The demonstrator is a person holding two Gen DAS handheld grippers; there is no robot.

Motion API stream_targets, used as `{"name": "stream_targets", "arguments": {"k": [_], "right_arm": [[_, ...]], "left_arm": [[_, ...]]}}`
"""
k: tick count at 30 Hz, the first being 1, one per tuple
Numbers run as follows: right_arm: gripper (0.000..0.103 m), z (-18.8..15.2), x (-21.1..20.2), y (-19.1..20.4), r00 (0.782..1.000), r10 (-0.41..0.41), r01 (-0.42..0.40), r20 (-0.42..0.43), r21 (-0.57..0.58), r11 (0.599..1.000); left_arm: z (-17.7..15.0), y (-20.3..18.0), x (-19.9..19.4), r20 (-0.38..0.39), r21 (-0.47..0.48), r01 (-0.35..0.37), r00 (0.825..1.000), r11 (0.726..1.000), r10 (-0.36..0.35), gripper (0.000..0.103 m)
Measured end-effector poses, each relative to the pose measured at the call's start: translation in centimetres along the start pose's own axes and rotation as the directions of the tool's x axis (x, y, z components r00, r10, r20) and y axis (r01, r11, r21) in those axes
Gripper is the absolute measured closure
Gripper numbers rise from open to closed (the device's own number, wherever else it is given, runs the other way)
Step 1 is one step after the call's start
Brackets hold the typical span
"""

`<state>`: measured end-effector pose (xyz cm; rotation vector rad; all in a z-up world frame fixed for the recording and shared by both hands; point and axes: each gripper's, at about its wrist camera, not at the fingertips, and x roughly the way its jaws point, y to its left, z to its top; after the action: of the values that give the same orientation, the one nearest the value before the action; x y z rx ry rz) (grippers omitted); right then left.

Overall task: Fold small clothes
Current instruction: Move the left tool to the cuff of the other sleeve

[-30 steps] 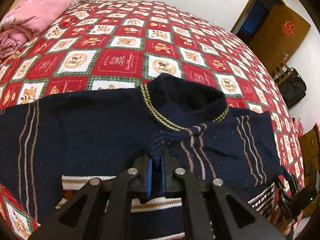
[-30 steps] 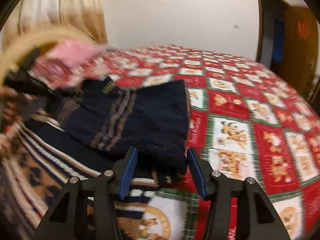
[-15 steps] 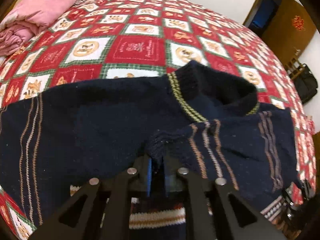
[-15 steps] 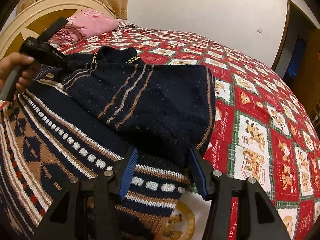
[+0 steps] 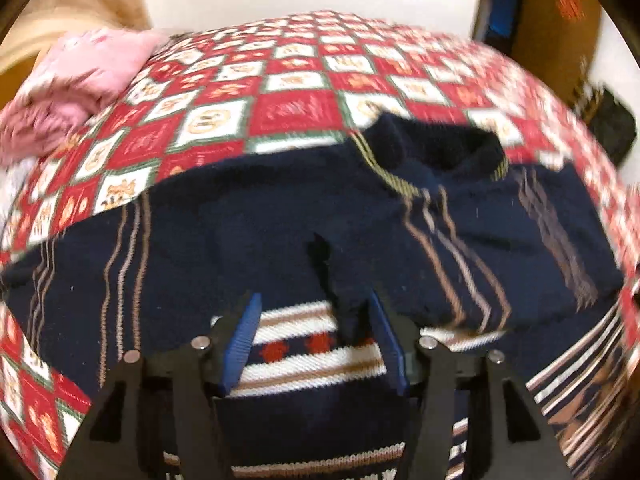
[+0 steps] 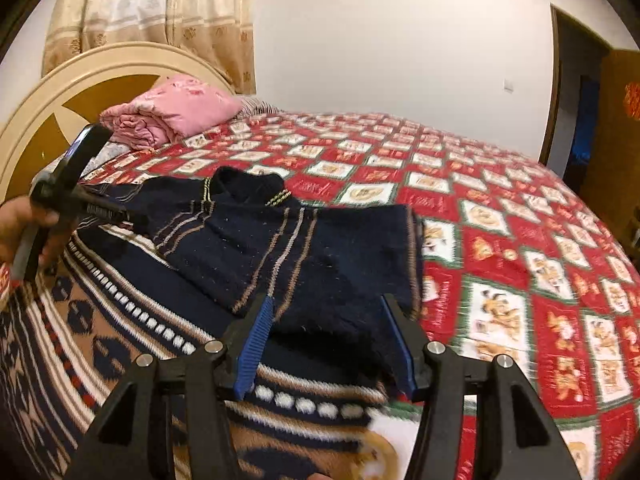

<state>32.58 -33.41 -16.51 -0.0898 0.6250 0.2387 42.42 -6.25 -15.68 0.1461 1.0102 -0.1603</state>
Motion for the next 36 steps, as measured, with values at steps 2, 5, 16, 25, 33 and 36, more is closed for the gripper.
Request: {"name": "stream_targets", "arguments": {"k": [2, 5, 16, 25, 33, 36], "right_arm": [[0.047, 0.5, 1.8, 0.2, 0.999, -0.004, 0.004, -0.036, -0.001, 1.0], [0.047, -0.2, 4.8, -0.3, 0.979, -0.008, 0.014, -0.205, 0.031, 0.999], [0.042, 0.9, 2.7, 1.4, 0.981, -0.052, 0.062, -0.186, 0.05, 0.997], [0.041, 0.3, 4.9, 5.5, 0.945, -0.158, 0.139, -0.287, -0.086, 0.987], [0.041, 2.0, 2.7, 11.8, 0.981, -0.091, 0.069, -0.171, -0.129, 0.989], [0.041, 2.4, 3.0, 15.2, 0.987, -0.05, 0.022, -0.15, -0.181, 0.983]], "left_arm": [[-0.2, -0.8, 0.3, 0.018, 0.025, -0.048, 0.999, 0.999, 0.047, 0.044], [-0.3, -0.7, 0.3, 0.021, 0.021, -0.05, 0.999, 0.999, 0.049, 0.044], [-3.9, 2.5, -1.8, 0.034, -0.019, 0.019, 0.999, 1.0, -0.018, 0.034], [-6.1, 8.7, -5.1, 0.102, -0.07, 0.006, 0.995, 0.998, 0.001, 0.025], [-9.1, 22.0, -5.2, 0.066, -0.249, -0.167, 0.98, 0.954, 0.188, 0.025], [-9.7, 28.4, -5.6, 0.048, -0.373, -0.226, 0.964, 0.9, 0.262, 0.025]]}}
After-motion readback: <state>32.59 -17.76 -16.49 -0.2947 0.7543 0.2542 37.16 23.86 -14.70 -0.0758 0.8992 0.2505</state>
